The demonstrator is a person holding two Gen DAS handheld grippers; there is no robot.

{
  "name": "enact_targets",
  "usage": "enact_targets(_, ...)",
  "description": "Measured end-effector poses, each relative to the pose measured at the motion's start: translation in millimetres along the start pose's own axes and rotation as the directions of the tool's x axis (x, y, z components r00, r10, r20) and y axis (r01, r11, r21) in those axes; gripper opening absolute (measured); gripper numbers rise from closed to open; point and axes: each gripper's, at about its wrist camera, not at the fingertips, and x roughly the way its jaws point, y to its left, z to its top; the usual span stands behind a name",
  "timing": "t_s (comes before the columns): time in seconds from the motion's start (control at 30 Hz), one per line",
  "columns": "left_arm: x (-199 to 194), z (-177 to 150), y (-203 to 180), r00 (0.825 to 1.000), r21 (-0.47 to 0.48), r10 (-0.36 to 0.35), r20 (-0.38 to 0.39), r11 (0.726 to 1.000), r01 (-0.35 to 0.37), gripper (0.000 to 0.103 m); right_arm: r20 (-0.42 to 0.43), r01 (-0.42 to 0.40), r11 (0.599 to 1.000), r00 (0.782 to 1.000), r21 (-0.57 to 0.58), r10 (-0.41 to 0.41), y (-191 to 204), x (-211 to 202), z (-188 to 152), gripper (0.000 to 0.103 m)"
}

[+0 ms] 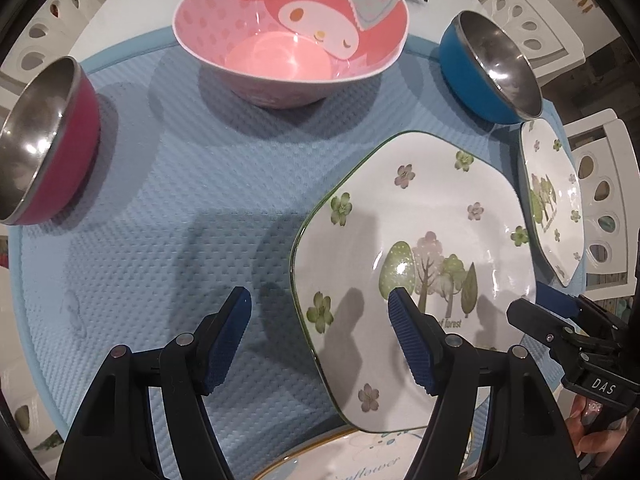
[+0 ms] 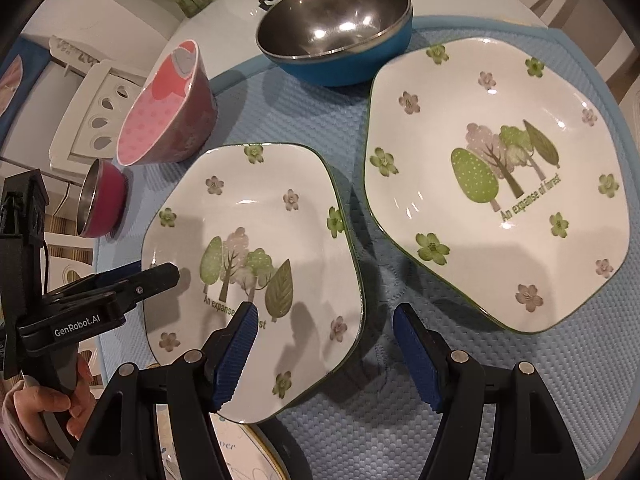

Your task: Organize plates and bowls

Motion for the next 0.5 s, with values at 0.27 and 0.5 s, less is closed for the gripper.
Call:
enact_targets(0.27, 12, 1, 1, 1.0, 0.008, -0.003, -0.023, 1.0, 0.003, 0.07, -0.031, -0.002, 1.0, 1.0, 0.01, 0.002, 0, 17, 3, 0.068)
enact_targets(0.5, 18, 2, 1, 1.0, 0.022, 0.01, -0.024, 1.0, -0.009, 0.07, -0.037, 0.004, 1.0, 0.999, -0.007, -0.005, 2, 25, 5, 0.073)
